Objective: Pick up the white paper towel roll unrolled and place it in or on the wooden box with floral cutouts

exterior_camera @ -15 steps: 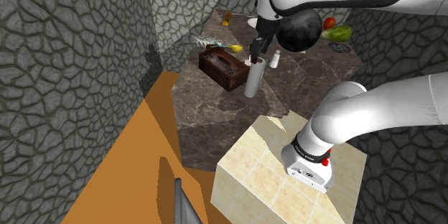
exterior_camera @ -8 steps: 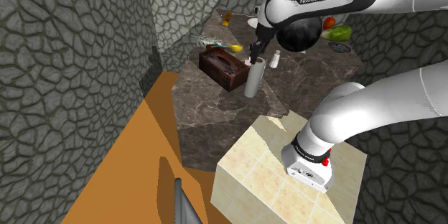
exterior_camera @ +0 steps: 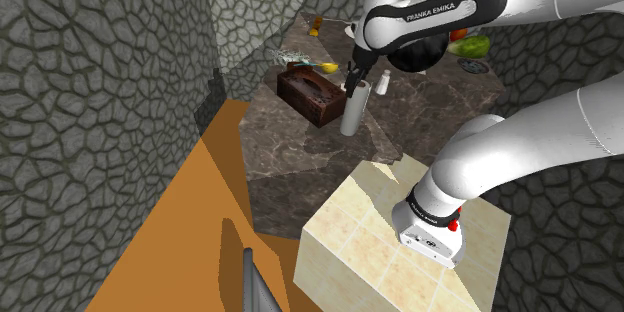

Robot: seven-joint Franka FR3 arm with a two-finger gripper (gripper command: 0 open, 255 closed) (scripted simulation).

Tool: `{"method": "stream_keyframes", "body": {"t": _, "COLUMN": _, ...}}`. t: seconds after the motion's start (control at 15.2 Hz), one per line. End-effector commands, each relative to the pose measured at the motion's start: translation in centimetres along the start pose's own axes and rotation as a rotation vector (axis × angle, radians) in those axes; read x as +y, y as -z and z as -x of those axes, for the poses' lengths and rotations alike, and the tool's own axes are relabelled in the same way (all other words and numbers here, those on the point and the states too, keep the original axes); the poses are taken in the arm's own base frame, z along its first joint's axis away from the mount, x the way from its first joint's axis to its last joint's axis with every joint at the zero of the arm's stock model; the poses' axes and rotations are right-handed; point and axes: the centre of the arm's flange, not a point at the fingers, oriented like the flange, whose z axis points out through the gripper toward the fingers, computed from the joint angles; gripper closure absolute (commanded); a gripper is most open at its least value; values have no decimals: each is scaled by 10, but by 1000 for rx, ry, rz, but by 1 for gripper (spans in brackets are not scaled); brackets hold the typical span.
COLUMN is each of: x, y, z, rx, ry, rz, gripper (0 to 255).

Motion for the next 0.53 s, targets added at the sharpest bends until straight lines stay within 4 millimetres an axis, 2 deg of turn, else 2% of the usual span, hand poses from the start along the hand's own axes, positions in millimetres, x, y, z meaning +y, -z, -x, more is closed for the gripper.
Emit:
{"method": "stream_keyframes", "body": {"t": 0.0, "x": 0, "y": -1, "z": 0, "rx": 1, "ry": 0, "rz": 0, "gripper": 0}}
{"method": "stream_keyframes", "body": {"t": 0.33, "x": 0, "y": -1, "z": 0, "rx": 1, "ry": 0, "rz": 0, "gripper": 0}}
{"method": "stream_keyframes", "body": {"t": 0.4, "x": 0, "y": -1, "z": 0, "rx": 1, "ry": 0, "rz": 0, "gripper": 255}}
{"method": "stream_keyframes", "body": {"t": 0.46, "x": 0, "y": -1, "z": 0, "rx": 1, "ry": 0, "rz": 0, "gripper": 255}}
